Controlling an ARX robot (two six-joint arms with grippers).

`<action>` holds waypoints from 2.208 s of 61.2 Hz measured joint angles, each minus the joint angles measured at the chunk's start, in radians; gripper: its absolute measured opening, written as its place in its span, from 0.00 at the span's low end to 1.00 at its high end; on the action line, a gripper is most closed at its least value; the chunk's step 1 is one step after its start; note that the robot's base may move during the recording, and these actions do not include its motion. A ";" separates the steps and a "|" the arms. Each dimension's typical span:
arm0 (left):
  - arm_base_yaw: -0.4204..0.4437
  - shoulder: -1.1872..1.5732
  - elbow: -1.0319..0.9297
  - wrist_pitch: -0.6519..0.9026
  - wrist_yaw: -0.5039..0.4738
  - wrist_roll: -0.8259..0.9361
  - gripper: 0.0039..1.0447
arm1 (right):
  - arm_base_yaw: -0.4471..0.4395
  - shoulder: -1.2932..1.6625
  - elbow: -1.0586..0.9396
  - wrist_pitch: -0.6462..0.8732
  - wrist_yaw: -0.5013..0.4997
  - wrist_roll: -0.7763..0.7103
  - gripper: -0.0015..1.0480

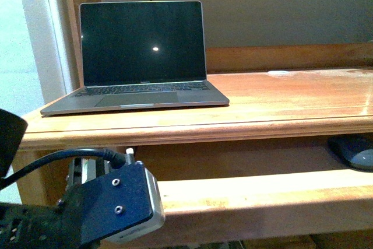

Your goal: Place mouse

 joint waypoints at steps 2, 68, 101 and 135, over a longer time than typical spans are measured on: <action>-0.005 -0.031 -0.018 -0.022 0.016 -0.038 0.93 | 0.000 0.000 0.000 0.000 0.000 0.000 0.93; 0.093 -1.046 -0.567 0.245 -0.756 -0.991 0.07 | 0.112 0.446 0.282 0.048 0.296 0.155 0.93; 0.313 -1.284 -0.645 0.092 -0.551 -0.995 0.02 | 0.138 1.162 0.673 0.116 0.208 -0.008 0.93; 0.316 -1.447 -0.684 -0.024 -0.543 -0.995 0.02 | 0.057 1.405 0.706 0.166 0.212 -0.108 0.93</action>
